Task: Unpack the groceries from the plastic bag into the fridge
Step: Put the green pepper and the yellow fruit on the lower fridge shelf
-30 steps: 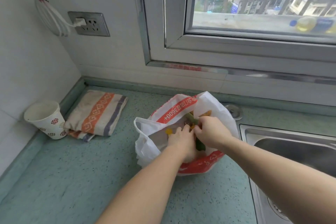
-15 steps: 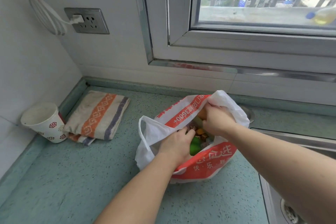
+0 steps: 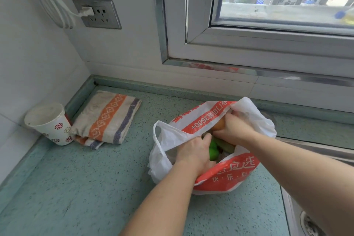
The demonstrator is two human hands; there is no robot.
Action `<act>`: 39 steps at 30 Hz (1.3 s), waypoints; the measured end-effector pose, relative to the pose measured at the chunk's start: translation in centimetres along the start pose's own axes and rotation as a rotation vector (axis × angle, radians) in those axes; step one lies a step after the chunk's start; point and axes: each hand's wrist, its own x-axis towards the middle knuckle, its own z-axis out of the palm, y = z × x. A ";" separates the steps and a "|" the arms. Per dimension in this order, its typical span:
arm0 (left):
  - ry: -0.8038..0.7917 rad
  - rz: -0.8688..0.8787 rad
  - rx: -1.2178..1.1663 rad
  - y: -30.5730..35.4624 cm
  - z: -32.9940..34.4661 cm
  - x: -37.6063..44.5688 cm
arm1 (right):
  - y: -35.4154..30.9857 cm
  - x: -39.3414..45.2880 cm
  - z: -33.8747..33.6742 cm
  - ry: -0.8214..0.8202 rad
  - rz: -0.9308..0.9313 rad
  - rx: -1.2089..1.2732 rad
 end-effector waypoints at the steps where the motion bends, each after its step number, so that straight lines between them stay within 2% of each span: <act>1: 0.001 -0.011 -0.008 0.0 0.2 0.0 | 0.0 -0.8 -0.4 0.010 0.028 0.051; 4: 0.013 -0.068 -0.075 0.0 0.8 -0.3 | -0.4 -3.4 -2.0 0.048 0.028 0.136; 10: -0.032 -0.052 -0.094 0.4 -0.8 -1.0 | -2.6 -8.6 -4.3 -0.162 -0.015 0.182; 12: -0.024 -0.043 -0.086 0.4 -2.0 -1.8 | -3.1 -9.6 -5.3 -0.161 -0.023 0.242; 18: 0.061 -0.103 -0.196 1.2 -5.4 -5.4 | -5.2 -12.1 -7.2 -0.026 0.014 0.451; 21: 0.131 -0.128 -0.137 1.8 -8.6 -7.9 | -6.9 -13.6 -8.9 0.038 -0.010 0.552; 26: 0.272 -0.173 -0.024 2.0 -14.6 -13.2 | -9.3 -16.2 -12.7 0.150 -0.087 0.540; 32: 0.398 -0.186 -0.032 2.3 -20.1 -18.2 | -12.4 -20.3 -15.3 0.172 -0.128 0.520; 35: 0.435 -0.123 -0.005 4.3 -22.4 -19.1 | -12.4 -22.6 -16.2 0.225 -0.126 0.548; 39: 0.471 0.047 -0.029 7.3 -23.7 -19.2 | -11.1 -25.6 -17.3 0.395 -0.077 0.560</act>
